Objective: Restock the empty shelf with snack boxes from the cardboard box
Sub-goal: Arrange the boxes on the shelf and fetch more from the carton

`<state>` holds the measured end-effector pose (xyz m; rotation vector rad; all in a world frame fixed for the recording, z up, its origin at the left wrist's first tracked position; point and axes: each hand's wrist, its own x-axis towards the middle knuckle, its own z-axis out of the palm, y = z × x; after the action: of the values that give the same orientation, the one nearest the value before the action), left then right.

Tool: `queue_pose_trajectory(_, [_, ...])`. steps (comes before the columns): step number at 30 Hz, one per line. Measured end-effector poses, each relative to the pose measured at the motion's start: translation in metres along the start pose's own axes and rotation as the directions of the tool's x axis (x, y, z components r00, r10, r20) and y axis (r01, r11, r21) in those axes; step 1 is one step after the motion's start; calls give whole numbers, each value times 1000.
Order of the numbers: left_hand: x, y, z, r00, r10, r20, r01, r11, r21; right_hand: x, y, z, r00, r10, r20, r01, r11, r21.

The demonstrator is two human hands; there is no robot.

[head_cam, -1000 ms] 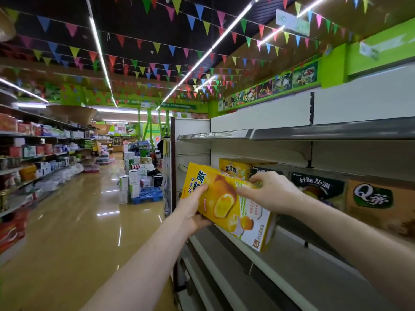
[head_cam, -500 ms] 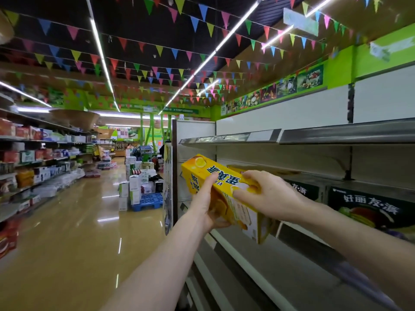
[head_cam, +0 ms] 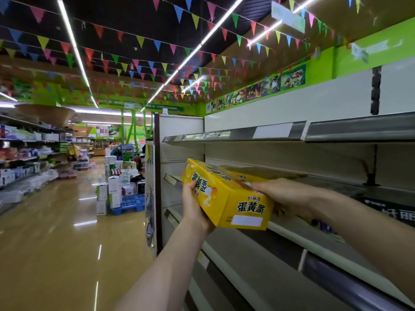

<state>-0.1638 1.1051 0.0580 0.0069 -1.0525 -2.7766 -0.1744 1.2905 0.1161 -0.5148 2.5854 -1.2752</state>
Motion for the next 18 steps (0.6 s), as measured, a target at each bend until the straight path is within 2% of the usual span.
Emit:
queue_pose_trajectory(4, [36, 6, -18, 990, -68, 120, 61, 996, 63, 30, 0, 18, 995, 55, 85, -74, 968, 239])
queue_pose_trajectory(8, [67, 18, -30, 980, -176, 93, 156, 968, 196, 54, -8, 32, 996, 59, 62, -72, 971, 230])
queue_pose_trajectory(14, [117, 47, -43, 966, -239, 98, 193, 920, 341, 84, -17, 37, 993, 73, -95, -45, 963, 265])
queue_pose_trajectory(18, [123, 50, -41, 882, -438, 172, 271, 772, 575, 100, -19, 57, 960, 134, -244, -69, 963, 260])
